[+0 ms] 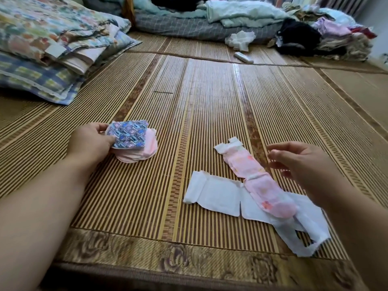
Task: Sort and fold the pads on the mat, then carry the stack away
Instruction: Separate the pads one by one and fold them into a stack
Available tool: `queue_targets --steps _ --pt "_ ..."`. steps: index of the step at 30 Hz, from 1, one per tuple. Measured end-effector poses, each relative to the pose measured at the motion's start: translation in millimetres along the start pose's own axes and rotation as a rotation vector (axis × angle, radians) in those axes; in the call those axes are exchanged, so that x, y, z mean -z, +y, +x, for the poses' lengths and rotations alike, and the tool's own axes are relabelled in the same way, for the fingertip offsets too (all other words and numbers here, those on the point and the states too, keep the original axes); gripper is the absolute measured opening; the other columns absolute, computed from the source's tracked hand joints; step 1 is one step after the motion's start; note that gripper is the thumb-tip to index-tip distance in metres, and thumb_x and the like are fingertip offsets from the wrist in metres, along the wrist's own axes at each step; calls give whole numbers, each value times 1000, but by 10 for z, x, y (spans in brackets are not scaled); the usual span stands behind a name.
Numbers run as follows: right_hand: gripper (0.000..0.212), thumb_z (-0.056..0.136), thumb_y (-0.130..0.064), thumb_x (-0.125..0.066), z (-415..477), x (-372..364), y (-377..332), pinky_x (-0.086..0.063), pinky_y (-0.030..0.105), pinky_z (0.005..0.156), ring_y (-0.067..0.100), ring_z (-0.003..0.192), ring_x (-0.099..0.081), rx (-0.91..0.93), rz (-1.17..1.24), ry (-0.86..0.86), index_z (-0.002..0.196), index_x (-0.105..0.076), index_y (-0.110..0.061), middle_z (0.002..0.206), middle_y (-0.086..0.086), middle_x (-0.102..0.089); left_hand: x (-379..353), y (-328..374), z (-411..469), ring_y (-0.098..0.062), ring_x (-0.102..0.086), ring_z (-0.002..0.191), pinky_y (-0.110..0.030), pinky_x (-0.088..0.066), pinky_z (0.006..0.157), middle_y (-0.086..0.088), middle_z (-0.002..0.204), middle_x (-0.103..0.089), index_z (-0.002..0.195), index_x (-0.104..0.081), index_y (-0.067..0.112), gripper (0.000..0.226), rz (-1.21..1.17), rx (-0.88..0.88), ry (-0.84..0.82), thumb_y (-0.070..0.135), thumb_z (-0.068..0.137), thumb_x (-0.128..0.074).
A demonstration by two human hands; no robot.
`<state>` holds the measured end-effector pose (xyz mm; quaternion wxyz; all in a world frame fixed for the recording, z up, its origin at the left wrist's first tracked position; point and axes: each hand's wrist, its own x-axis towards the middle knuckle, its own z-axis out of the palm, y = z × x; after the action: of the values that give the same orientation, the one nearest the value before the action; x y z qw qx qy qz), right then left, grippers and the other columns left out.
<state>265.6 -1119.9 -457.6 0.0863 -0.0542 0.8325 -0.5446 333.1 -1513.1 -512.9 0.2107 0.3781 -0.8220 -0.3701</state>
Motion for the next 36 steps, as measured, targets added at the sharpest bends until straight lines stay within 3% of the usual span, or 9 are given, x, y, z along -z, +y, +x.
queue_targets --steps 5,8,15,22,26,29,31,33,36 --pt "13 87 -13 -63 -15 11 42 -43 8 44 1 59 -65 34 -55 -1 86 -72 -21 77 -1 -74 -18 46 -75 -24 -62 91 -40 -52 81 -11 109 -69 117 -62 13 36 14 -85 -12 17 83 -69" --pt "11 87 -15 -63 -33 18 38 -42 7 44 -1 59 -65 45 -69 -6 87 -72 -22 77 -3 -74 -4 102 -117 -21 -64 90 -33 -54 68 -6 107 -69 118 -61 18 34 -178 -27 -14 15 84 -67" --pt "9 87 -18 -64 -95 11 33 -42 7 44 4 65 -65 48 -84 -14 88 -71 -23 80 -2 -73 -66 165 -141 -24 -66 93 -37 -56 76 -10 112 -66 117 -61 17 35 -354 111 -131 8 84 -66" --pt "8 86 -19 -65 -110 -16 36 -47 14 55 3 68 -66 54 -115 -40 89 -70 -24 83 -3 -73 -59 160 -205 -27 -62 99 -47 -53 86 -11 114 -66 115 -60 14 36 -52 -2 -15 19 80 -71" --pt "15 82 -21 -70 -143 -13 54 -53 25 69 10 82 -68 71 -239 -66 96 -70 -25 89 -6 -72 -104 370 -463 -27 -57 99 -40 -50 80 -11 115 -60 120 -58 16 45 160 -303 19 26 78 -69" --pt "25 78 -28 -74 -194 -24 109 -46 12 57 -2 78 -63 78 -500 -163 102 -69 -30 90 -16 -65 -265 598 -929 -6 -52 87 -20 -45 72 13 101 -55 111 -64 26 34 176 -655 -266 34 78 -70" --pt "23 75 -34 -76 -248 -53 141 -46 14 59 -4 76 -58 88 -679 -209 97 -71 -32 88 -18 -60 -389 686 -1229 -1 -50 91 -29 -49 84 20 101 -54 105 -64 37 34 254 -774 -585 48 72 -69" --pt "18 72 -35 -78 -302 -84 156 -48 19 64 -2 73 -57 124 -762 -265 89 -73 -32 85 -18 -62 -491 709 -1412 -2 -43 105 -31 -39 94 22 111 -50 109 -59 44 52 374 -805 -794 67 62 -64" --pt "24 68 -40 -79 -349 -97 170 -41 16 61 -2 74 -52 182 -847 -330 91 -72 -33 83 -21 -53 -586 668 -1537 -7 -36 117 -32 -32 97 16 127 -45 129 -43 46 87 502 -794 -816 83 52 -55"
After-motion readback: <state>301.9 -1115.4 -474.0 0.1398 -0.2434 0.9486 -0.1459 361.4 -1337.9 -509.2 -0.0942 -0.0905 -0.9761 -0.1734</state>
